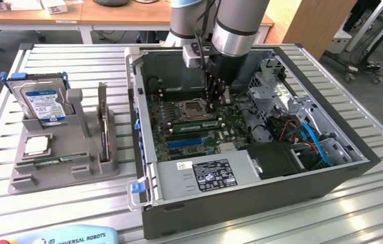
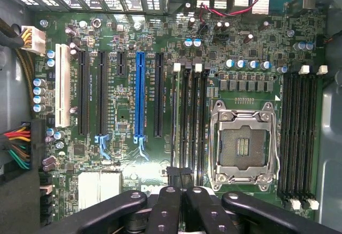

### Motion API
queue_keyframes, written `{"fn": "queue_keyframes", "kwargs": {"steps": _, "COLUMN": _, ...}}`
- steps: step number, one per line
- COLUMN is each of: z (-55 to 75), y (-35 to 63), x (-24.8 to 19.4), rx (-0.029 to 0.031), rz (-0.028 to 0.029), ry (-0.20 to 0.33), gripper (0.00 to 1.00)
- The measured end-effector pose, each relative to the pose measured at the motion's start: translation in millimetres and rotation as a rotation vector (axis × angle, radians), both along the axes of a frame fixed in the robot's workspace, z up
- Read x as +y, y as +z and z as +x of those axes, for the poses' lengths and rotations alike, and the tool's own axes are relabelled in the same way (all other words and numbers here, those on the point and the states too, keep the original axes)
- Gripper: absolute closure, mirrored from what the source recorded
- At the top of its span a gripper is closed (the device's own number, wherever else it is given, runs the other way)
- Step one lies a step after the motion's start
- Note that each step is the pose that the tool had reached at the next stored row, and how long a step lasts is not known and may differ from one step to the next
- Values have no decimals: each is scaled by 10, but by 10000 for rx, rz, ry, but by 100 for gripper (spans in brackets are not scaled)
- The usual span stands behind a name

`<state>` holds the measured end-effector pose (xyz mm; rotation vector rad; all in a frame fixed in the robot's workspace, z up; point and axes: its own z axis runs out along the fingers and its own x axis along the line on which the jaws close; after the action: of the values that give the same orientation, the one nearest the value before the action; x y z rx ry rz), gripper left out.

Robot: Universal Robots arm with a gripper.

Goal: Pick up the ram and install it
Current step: 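Press down the ram until it locks into place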

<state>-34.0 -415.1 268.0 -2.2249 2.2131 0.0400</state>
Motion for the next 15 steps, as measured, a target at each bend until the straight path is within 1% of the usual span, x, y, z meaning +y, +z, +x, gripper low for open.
{"fn": "queue_keyframes", "kwargs": {"steps": 6, "z": 22, "y": 0, "x": 0, "rx": 0, "rz": -1, "ry": 0, "gripper": 90}}
{"fn": "queue_keyframes", "kwargs": {"steps": 15, "z": 197, "y": -9, "x": 0, "rx": 0, "rz": 0, "ry": 1, "gripper": 90}}
